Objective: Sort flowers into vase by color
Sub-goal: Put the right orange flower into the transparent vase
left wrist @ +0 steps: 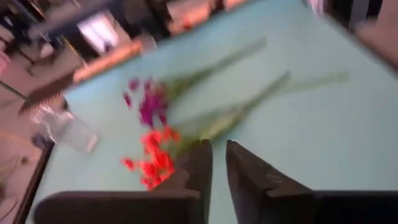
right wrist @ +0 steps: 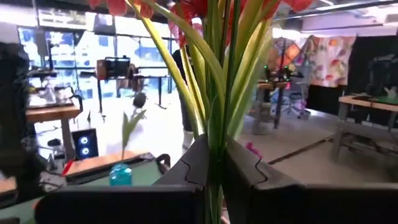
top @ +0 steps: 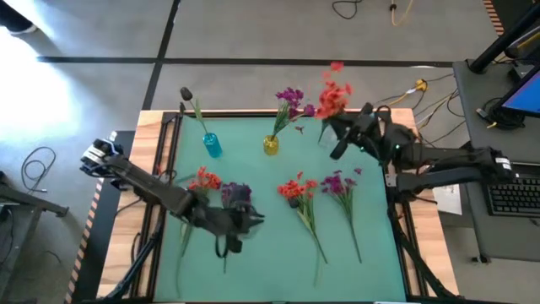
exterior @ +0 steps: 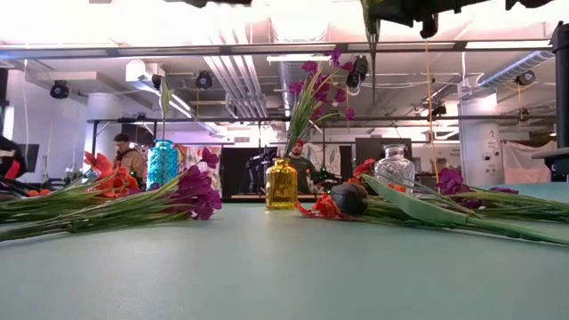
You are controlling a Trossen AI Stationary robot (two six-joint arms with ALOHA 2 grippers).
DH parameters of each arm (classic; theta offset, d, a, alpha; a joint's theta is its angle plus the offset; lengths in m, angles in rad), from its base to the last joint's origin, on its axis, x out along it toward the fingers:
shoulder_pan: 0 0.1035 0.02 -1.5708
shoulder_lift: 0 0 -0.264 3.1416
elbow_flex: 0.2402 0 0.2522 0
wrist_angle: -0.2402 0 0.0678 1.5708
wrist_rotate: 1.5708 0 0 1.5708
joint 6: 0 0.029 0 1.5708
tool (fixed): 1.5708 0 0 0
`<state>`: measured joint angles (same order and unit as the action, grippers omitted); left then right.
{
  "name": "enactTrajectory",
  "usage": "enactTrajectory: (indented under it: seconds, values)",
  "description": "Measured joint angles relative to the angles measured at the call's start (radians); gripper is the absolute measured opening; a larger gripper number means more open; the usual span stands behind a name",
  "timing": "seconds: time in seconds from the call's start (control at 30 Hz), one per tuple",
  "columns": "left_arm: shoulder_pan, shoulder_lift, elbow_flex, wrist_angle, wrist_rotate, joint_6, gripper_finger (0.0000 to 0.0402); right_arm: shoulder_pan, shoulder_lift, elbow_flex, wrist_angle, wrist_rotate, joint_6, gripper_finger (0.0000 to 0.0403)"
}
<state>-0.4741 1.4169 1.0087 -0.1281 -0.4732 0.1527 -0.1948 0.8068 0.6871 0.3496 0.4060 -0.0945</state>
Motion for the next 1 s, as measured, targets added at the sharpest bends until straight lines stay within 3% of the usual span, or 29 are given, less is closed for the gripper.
enactTrajectory:
  seconds: [0.1,0.3,0.37,0.47,0.7,1.0]
  values:
    - [0.017,-0.117,-0.083,0.124,0.011,0.01,0.0005,-0.074,-0.008,-0.001,-0.003,-0.08,0.014,0.0022]
    - [0.019,-0.379,-0.201,0.207,0.012,-0.053,0.0005,-0.213,-0.001,-0.001,-0.008,-0.155,0.014,0.0022]
    - [0.019,-0.447,-0.235,0.206,0.012,-0.092,0.0002,-0.241,-0.001,-0.001,-0.018,-0.149,0.016,0.0022]
    - [0.019,-0.521,-0.278,0.205,0.012,-0.132,0.0001,-0.268,-0.001,-0.001,-0.04,-0.044,0.016,0.0022]
    - [0.019,-0.616,-0.356,0.2,0.012,-0.205,0.0,-0.299,-0.001,-0.06,0.008,-0.015,0.042,0.0022]
    - [0.019,-0.638,-0.394,0.181,0.012,-0.309,0.0,-0.304,-0.001,-0.133,0.095,0.0,0.056,0.0022]
